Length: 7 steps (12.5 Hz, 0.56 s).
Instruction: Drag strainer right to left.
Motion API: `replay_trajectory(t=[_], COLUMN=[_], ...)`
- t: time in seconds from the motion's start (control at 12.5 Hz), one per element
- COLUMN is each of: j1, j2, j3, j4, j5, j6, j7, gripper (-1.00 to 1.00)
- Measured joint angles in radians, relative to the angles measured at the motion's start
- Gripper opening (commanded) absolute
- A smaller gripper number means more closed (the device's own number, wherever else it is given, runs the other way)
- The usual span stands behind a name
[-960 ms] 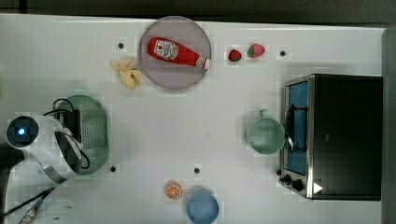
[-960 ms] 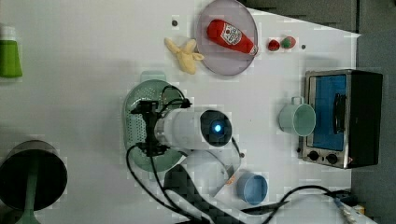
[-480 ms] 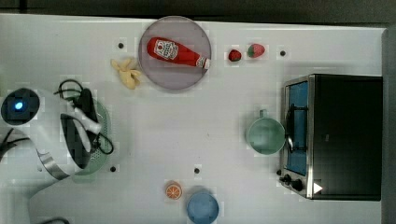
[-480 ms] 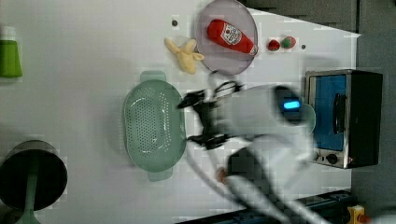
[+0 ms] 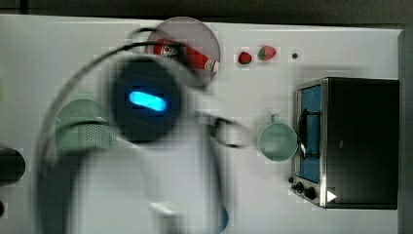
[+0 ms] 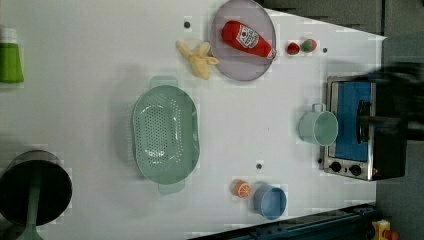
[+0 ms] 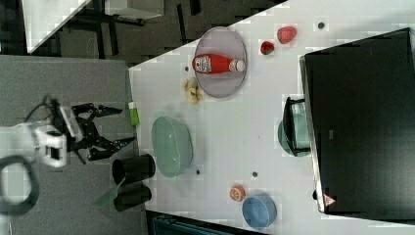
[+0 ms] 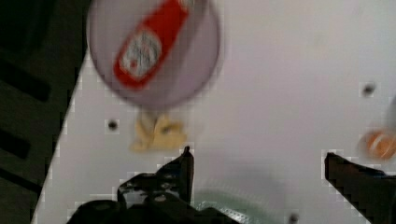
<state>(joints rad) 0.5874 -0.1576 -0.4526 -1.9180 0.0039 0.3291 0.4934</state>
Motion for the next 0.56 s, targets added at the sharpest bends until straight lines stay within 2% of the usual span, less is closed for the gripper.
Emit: replay_trajectory(t=[0.16,0.32,0.56], j1=[-0.032,-0.063,-0.110], j2=[-0.117,-0.177,-0.176], j3=[-0.118,-0.203,-0.240], j4=[0.016,0.014,-0.004], j5=[-0.066,-0.129,-0.182], j6=[-0.050,-0.108,-0.156], j7=[-0.178,-0.282,-0.359], gripper=[1.00,1.00,1.00])
